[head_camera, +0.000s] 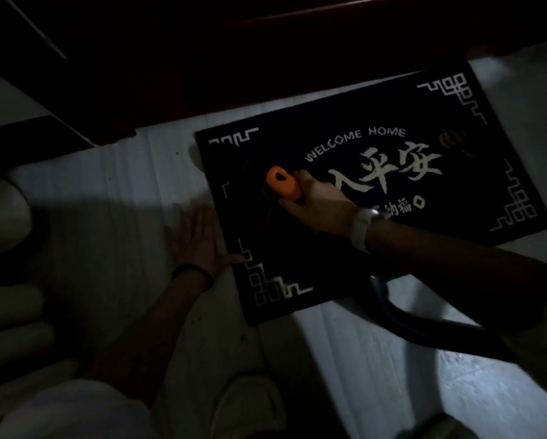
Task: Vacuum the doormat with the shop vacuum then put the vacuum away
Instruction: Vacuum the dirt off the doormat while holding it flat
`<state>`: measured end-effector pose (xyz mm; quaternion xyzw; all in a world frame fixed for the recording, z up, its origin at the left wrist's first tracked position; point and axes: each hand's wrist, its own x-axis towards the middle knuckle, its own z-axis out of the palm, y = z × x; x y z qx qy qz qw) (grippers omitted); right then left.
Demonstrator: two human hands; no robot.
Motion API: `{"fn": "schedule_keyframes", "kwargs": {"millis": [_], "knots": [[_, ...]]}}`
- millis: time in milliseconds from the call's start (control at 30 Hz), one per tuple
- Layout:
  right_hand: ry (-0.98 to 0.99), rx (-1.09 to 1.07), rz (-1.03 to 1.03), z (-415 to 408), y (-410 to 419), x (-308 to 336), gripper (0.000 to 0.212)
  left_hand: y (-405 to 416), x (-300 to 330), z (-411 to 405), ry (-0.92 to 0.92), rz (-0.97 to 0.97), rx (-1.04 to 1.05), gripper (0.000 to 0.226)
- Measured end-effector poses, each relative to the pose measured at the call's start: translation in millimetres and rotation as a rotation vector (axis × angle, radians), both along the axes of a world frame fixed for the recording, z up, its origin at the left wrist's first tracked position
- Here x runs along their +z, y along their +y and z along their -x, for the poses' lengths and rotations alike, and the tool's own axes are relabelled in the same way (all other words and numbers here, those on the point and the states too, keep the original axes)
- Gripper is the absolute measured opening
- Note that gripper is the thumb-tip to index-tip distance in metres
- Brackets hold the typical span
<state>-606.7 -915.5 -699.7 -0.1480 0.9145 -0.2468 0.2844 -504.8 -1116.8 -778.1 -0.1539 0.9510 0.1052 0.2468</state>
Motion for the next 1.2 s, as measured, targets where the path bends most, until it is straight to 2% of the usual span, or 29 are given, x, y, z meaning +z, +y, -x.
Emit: {"fn": "schedule_keyframes", "kwargs": {"millis": [133,233,333,467,600,733,800,1033,1200], "knots": [[0.016,0.263,-0.115,-66,49,4,0.054,4,0,-11,0.034,-0.005,0.1,0.122],[0.018,0.228,-0.166,-90,74,14,0.054,5,-1,-13,0.073,-0.021,0.048,0.119],[0.113,0.131,-0.138,-77,79,17,0.055,8,-1,-24,0.076,-0.091,-0.032,0.122],[0.131,0.056,-0.059,-38,62,13,0.057,20,2,-58,-0.063,-0.086,-0.157,0.126],[0.187,0.121,-0.114,-27,42,-1,0.062,28,1,-70,-0.136,-0.023,-0.194,0.132],[0.273,0.113,-0.083,-25,39,-6,0.056,27,0,-63,-0.139,0.044,-0.221,0.132],[0.305,0.148,-0.088,-20,31,-6,0.06,25,-3,-60,-0.118,0.047,-0.219,0.133],[0.398,0.239,-0.296,21,1,-15,0.063,13,-4,-39,-0.02,0.009,-0.225,0.122],[0.368,0.374,-0.266,-19,15,-10,0.061,12,-6,-42,-0.033,0.02,-0.204,0.121]]}}
